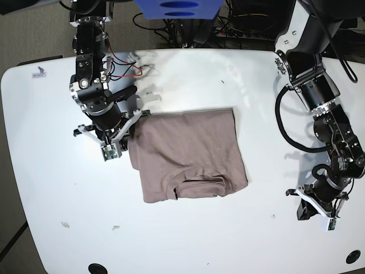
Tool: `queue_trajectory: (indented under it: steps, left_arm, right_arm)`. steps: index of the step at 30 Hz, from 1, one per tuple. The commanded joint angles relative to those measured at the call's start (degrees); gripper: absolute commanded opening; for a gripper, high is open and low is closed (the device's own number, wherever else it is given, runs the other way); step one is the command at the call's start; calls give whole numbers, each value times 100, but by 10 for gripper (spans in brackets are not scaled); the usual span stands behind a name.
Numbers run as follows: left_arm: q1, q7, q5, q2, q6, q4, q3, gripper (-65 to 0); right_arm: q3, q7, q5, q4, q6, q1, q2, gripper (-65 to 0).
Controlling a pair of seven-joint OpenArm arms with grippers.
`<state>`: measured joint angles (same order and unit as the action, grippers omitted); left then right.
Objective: Fold the T-shirt properly
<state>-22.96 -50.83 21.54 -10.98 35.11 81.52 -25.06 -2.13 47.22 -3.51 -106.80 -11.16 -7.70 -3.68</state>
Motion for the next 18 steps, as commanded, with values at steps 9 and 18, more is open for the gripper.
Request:
queue_trajectory:
  steps: [9,18]
  left_arm:
    - [1562,15,22,-67,10,1769,-22,-650]
    - [2766,-29,57,65,10,2631,-611,-650]
  right_arm:
    - [-1031,495,39,-656,-23,151,21,-650]
    - [-1567,504,39,-489,-14,159,258,-650]
